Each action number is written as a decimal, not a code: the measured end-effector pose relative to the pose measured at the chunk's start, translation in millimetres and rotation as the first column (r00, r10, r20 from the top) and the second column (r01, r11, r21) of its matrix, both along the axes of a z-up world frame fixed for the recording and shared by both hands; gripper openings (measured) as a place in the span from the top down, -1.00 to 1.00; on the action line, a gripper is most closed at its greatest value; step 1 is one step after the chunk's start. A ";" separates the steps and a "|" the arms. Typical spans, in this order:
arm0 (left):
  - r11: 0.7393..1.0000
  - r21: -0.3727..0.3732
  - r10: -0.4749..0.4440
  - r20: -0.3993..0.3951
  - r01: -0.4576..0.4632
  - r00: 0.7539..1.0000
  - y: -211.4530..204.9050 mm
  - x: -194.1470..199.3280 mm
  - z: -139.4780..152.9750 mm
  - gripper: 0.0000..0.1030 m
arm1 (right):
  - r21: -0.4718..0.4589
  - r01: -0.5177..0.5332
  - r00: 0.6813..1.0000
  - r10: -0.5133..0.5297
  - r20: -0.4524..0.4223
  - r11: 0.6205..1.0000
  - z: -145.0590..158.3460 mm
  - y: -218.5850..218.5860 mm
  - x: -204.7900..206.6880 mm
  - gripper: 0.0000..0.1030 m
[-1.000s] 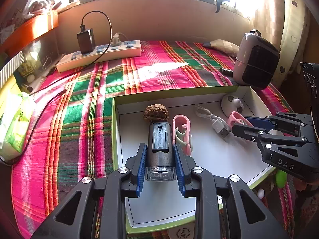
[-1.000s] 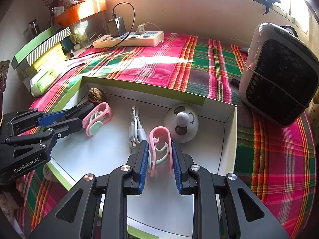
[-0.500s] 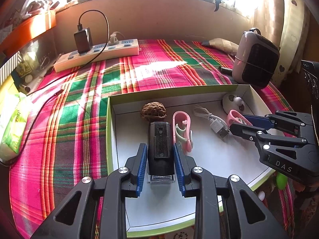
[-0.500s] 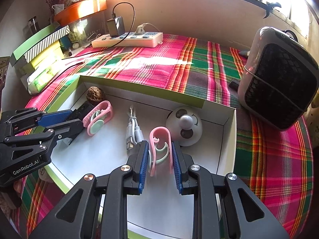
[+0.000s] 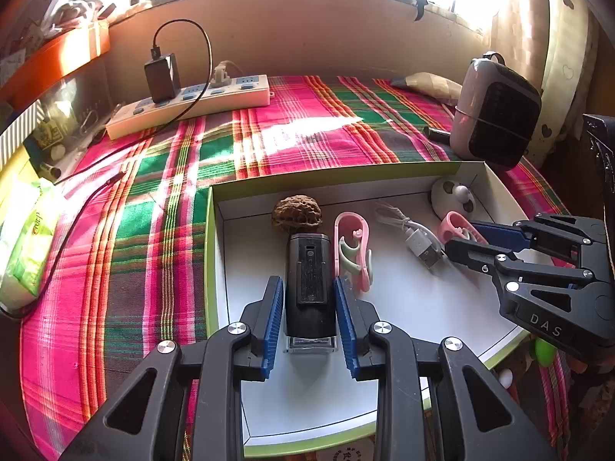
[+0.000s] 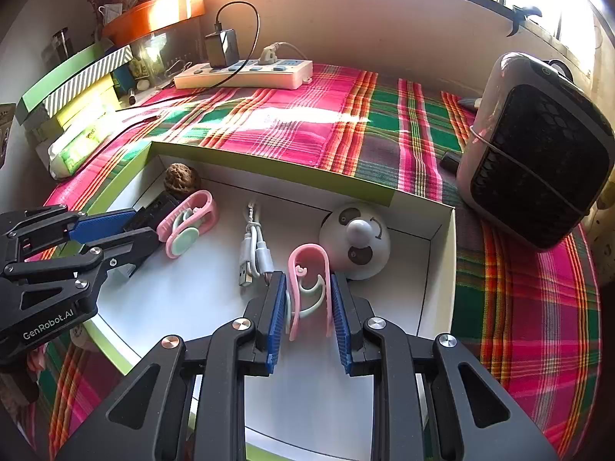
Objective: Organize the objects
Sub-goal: 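Lower both items into the box lid and open both grippers, then move both grippers back toward the green ball and white disc beside the box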
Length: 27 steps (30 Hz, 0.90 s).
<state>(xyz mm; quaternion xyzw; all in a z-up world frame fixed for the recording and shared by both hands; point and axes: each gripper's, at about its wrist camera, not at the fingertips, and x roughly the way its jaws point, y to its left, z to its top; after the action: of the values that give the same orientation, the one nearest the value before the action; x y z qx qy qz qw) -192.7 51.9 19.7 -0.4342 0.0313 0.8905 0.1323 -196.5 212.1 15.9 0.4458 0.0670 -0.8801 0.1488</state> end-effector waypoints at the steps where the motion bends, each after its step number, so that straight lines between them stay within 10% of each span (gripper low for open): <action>1: 1.000 0.000 0.002 0.001 -0.002 1.000 -0.2 0.0 0.0 0.49 | 0.003 0.001 1.000 -0.001 0.000 1.000 -0.1 -0.4 0.0 0.53; 27: 1.000 -0.001 0.019 -0.064 -0.019 0.998 -2.3 34.6 18.5 0.35 | -0.033 0.059 0.996 -0.061 -0.071 0.998 20.1 2.1 31.4 0.24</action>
<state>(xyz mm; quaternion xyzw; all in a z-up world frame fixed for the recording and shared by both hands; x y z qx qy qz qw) -158.1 49.6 38.2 -0.4060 0.0318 0.9051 0.1225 -165.1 214.2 36.0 0.4135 0.0455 -0.9005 0.1267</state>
